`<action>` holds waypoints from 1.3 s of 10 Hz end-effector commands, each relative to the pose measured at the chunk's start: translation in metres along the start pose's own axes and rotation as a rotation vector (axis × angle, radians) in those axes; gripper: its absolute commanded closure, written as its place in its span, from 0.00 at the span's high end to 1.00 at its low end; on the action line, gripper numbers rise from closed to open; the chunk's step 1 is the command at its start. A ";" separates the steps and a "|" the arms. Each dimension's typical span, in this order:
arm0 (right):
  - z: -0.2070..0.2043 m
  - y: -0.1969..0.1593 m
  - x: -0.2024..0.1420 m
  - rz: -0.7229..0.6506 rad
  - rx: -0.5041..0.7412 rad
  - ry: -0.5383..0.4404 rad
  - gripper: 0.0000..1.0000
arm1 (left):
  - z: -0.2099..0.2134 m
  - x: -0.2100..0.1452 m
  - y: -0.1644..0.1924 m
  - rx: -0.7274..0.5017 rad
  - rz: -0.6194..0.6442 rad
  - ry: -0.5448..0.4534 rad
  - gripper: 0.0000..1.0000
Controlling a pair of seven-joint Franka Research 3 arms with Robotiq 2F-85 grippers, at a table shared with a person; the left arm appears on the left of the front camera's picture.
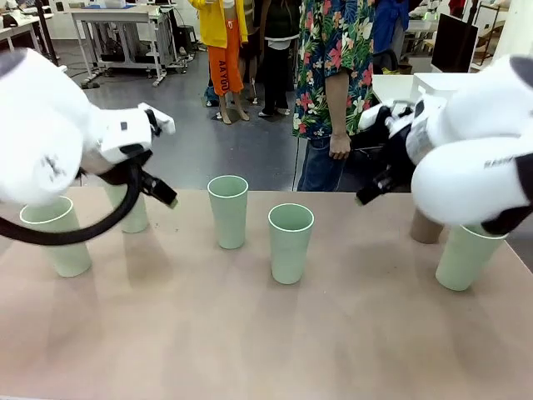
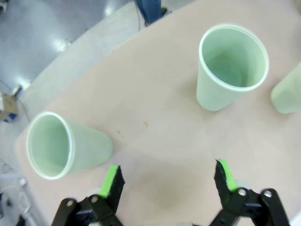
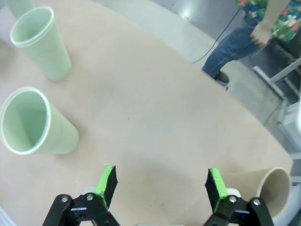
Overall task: Stack the cups and store them in the basket.
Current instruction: Pick up two Reusable plastic cups , one in each hand.
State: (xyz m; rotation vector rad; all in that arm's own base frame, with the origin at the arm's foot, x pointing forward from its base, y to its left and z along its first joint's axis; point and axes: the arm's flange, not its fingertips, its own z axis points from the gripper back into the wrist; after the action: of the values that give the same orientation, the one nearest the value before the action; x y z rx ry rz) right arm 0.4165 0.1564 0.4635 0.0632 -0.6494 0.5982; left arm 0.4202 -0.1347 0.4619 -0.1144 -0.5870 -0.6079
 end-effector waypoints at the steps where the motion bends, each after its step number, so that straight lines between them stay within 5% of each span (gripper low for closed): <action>1: 0.041 -0.033 0.010 -0.009 0.082 -0.045 1.00 | 0.041 0.019 0.030 -0.104 -0.033 -0.007 1.00; 4: 0.092 -0.100 -0.019 0.119 0.239 -0.111 1.00 | 0.092 0.012 0.068 -0.259 -0.134 -0.037 1.00; 7: 0.121 -0.165 -0.083 0.235 0.372 -0.249 1.00 | 0.121 -0.039 0.128 -0.381 -0.200 -0.133 1.00; 13: 0.129 -0.207 -0.170 0.256 0.429 -0.454 1.00 | 0.172 -0.153 0.180 -0.429 -0.276 -0.340 1.00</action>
State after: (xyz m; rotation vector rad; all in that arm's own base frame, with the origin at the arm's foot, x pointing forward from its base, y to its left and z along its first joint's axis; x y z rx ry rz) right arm 0.3502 -0.1288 0.5013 0.5154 -0.9373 0.9358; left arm 0.3410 0.1330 0.5387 -0.5168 -0.7656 -0.9747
